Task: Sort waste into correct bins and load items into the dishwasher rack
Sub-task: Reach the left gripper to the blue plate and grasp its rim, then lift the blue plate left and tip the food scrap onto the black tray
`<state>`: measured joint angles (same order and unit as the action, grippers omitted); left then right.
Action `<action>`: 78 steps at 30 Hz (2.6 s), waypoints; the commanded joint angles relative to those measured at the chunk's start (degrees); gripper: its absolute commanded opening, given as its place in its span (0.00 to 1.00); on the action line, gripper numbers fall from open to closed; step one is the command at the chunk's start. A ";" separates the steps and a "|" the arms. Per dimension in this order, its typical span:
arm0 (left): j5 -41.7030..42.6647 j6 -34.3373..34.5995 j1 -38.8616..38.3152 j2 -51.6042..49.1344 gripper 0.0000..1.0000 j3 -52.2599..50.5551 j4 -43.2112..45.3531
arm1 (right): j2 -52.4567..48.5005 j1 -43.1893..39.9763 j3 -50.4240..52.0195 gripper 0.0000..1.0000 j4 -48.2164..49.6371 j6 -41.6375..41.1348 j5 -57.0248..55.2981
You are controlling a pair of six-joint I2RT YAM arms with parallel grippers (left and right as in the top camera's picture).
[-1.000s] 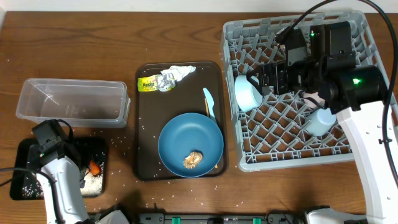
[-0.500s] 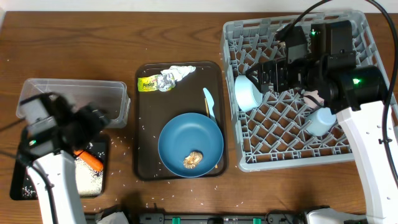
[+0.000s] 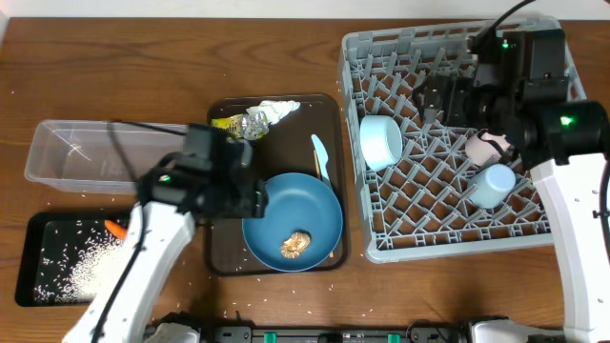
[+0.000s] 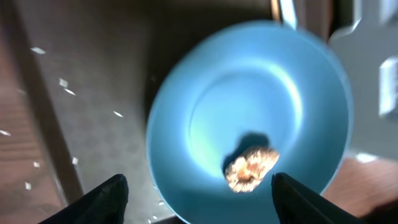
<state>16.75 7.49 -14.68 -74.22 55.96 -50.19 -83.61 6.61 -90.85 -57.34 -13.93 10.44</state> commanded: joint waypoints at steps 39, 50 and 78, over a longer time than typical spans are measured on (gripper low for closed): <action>-5.51 -8.37 -32.94 -21.73 0.62 0.52 12.15 | 0.98 -0.70 0.02 0.99 -1.40 -1.03 -2.54; -12.33 -7.39 -32.85 -23.43 0.26 0.57 12.13 | 0.98 -0.70 0.02 0.99 -3.41 -1.03 -2.54; -12.74 19.65 -2.47 11.37 0.06 8.98 2.82 | 0.98 -0.70 0.02 0.99 -2.86 -0.98 -4.28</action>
<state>1.56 22.39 -23.64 -66.94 63.83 -47.13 -83.59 6.15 -90.85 -60.34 -14.48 7.38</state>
